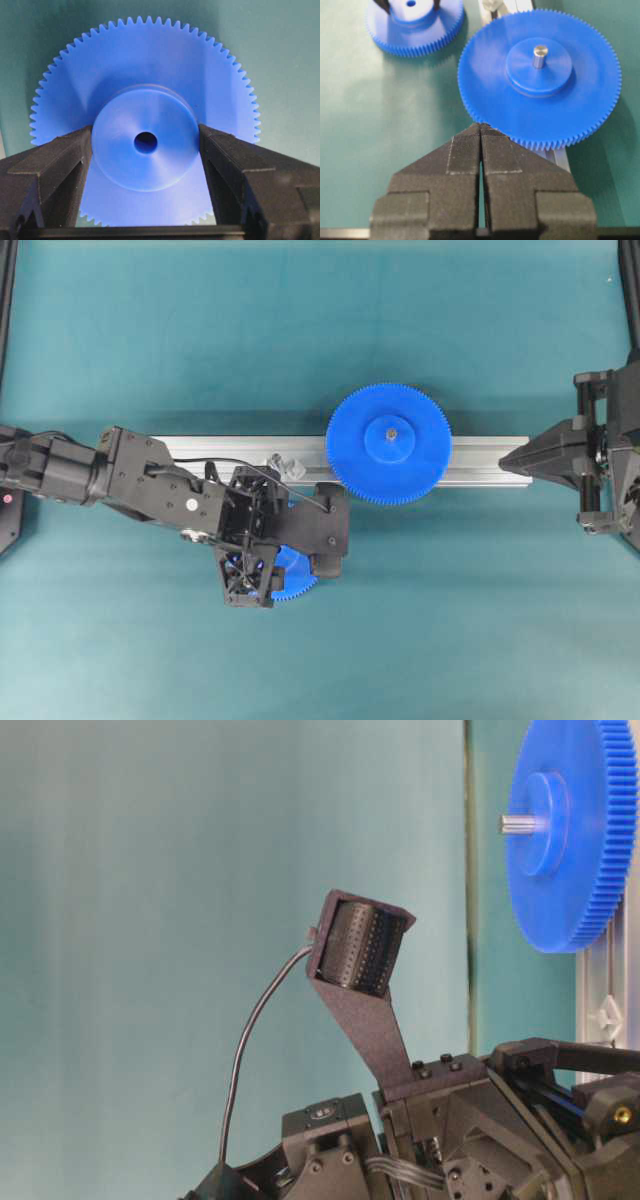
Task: Insert the small gear onto the shaft.
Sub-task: 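Lower the left gripper and close it on the small gear's hub, then lift the small gear with the left gripper toward the empty shaft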
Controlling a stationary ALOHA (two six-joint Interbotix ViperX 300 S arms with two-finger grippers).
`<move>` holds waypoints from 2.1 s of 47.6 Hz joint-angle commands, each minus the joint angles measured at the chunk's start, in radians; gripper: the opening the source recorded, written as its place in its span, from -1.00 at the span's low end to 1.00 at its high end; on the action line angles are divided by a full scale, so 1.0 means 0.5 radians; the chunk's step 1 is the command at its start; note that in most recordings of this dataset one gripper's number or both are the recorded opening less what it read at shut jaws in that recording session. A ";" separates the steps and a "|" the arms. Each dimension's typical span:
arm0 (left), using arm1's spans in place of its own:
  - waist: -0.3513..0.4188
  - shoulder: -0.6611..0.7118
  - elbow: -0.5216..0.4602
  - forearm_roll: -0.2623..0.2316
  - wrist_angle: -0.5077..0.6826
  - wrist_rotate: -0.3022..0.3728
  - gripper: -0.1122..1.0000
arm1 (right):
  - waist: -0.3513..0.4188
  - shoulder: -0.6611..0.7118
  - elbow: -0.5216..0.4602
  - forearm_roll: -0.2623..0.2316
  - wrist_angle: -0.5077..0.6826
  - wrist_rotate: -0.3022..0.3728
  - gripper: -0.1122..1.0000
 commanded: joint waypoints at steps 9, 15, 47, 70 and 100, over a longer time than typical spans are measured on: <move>-0.006 -0.132 -0.052 0.009 0.006 0.012 0.45 | 0.000 0.003 -0.006 0.003 -0.025 0.037 -0.82; -0.006 -0.172 -0.083 0.009 0.049 0.025 0.45 | 0.000 0.003 -0.006 0.003 -0.028 0.037 -0.82; 0.074 -0.396 -0.426 0.009 0.681 0.206 0.45 | 0.000 -0.003 -0.012 0.003 -0.067 0.040 -0.82; 0.239 -0.503 -0.426 0.012 0.681 0.255 0.45 | 0.000 -0.003 -0.015 0.003 -0.067 0.040 -0.82; 0.334 -0.512 -0.442 0.015 0.678 0.301 0.45 | 0.000 -0.006 -0.009 0.003 -0.067 0.040 -0.82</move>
